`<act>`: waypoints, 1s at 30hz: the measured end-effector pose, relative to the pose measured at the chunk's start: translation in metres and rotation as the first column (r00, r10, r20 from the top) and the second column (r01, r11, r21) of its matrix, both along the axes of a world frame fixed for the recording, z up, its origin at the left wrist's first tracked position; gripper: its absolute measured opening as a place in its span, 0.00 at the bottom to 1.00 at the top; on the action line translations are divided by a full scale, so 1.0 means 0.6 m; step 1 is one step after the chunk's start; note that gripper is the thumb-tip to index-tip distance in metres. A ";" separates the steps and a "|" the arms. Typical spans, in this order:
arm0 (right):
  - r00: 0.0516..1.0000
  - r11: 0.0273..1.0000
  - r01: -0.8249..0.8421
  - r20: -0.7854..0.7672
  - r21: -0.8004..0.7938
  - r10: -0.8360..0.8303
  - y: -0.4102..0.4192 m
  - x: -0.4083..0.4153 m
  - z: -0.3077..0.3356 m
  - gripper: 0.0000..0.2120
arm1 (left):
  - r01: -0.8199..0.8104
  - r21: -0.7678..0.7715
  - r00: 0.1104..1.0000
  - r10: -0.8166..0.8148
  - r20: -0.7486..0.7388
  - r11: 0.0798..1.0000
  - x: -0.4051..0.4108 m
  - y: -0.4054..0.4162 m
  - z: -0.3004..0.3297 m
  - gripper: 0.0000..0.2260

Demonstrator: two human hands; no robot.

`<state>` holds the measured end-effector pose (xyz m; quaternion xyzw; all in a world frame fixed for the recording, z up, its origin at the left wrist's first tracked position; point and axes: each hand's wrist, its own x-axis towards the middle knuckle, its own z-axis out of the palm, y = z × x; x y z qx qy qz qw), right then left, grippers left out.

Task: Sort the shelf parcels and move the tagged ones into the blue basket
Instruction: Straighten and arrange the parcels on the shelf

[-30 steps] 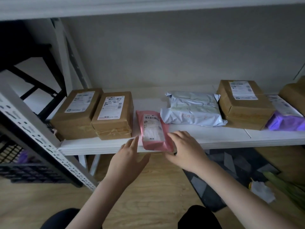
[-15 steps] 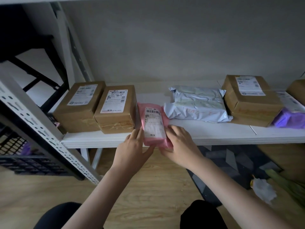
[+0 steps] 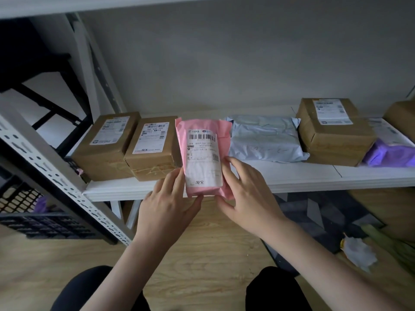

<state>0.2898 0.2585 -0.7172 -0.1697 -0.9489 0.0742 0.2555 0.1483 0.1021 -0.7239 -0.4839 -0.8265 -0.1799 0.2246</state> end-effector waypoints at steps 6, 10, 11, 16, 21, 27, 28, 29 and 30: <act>0.998 0.982 -0.038 0.044 -0.186 0.047 0.019 -0.023 -0.036 0.33 | -0.021 -0.105 0.996 0.030 0.084 0.994 -0.020 0.021 -0.024 0.29; 0.992 0.976 -0.021 0.115 -0.217 0.047 0.038 -0.056 -0.063 0.32 | -0.033 -0.155 0.980 0.062 0.187 0.987 -0.042 0.037 -0.037 0.23; 0.992 0.979 -0.015 0.121 -0.204 0.040 0.043 -0.067 -0.066 0.30 | -0.041 -0.154 0.976 0.072 0.204 0.987 -0.048 0.042 -0.039 0.20; 0.992 0.984 0.023 0.127 -0.174 -0.001 0.061 -0.107 -0.061 0.28 | -0.117 -0.126 0.963 0.143 0.228 0.985 -0.064 0.071 -0.033 0.11; 0.999 0.982 0.050 0.021 -0.181 -0.047 0.079 -0.023 -0.048 0.33 | -0.231 -0.061 0.936 0.239 0.260 0.971 -0.034 0.064 -0.011 0.11; 0.954 0.931 0.282 -0.033 -0.233 -0.297 0.171 0.137 -0.061 0.28 | -0.175 0.037 0.961 0.163 0.225 0.984 0.022 0.120 0.038 0.08; 0.942 0.918 0.317 -0.036 -0.237 -0.335 0.186 0.152 -0.061 0.28 | -0.146 0.072 0.965 0.127 0.228 0.987 0.027 0.135 0.045 0.07; 0.928 0.905 0.350 -0.039 -0.241 -0.370 0.200 0.165 -0.060 0.28 | -0.100 0.101 0.969 0.074 0.234 0.990 0.031 0.154 0.046 0.08; 0.917 0.895 0.375 -0.044 -0.242 -0.396 0.213 0.172 -0.060 0.28 | -0.039 0.116 0.969 0.009 0.247 0.993 0.035 0.173 0.045 0.09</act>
